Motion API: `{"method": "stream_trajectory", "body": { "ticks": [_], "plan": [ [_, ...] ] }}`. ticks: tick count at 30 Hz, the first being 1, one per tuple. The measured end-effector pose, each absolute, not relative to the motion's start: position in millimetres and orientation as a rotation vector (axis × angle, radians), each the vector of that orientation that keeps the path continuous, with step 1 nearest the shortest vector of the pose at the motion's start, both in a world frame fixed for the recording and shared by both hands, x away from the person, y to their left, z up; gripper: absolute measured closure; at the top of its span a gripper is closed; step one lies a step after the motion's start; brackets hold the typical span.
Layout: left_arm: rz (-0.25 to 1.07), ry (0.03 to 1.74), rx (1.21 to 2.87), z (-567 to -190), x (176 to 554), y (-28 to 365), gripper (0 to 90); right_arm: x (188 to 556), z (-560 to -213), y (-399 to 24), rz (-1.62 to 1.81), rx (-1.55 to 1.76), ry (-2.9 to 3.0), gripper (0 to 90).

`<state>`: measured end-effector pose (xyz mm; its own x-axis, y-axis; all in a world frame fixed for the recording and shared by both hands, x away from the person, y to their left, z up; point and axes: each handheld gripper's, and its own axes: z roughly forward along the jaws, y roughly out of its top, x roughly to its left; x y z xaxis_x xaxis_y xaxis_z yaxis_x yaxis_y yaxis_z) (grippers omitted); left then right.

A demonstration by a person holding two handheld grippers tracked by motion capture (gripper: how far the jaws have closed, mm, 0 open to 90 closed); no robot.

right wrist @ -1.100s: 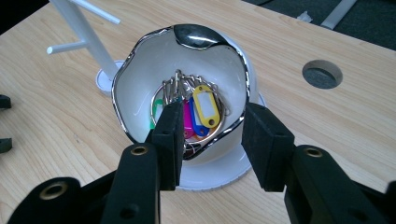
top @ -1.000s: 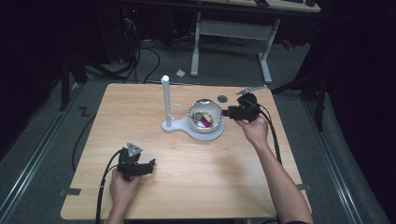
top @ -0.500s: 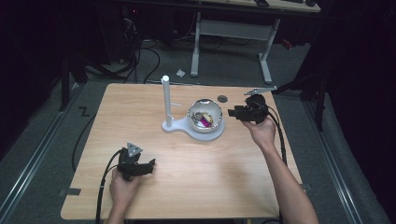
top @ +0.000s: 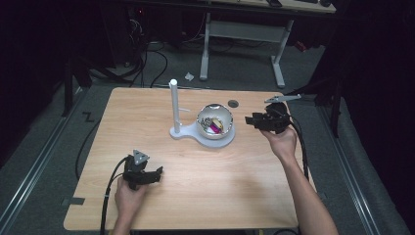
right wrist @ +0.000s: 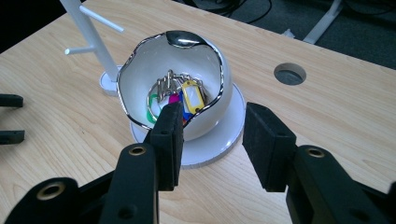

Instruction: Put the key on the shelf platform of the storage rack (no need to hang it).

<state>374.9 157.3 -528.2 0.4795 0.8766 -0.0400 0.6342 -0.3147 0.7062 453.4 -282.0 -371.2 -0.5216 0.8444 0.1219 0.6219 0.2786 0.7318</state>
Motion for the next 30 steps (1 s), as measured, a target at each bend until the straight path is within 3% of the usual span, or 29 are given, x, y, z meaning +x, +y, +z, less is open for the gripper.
{"method": "stream_trajectory", "body": {
  "ticks": [30],
  "plan": [
    [0.467,1.245,2.059,-528,375,157,18.5,404,-362,-308,1.088,1.327,2.214,57.8]
  ]
}}
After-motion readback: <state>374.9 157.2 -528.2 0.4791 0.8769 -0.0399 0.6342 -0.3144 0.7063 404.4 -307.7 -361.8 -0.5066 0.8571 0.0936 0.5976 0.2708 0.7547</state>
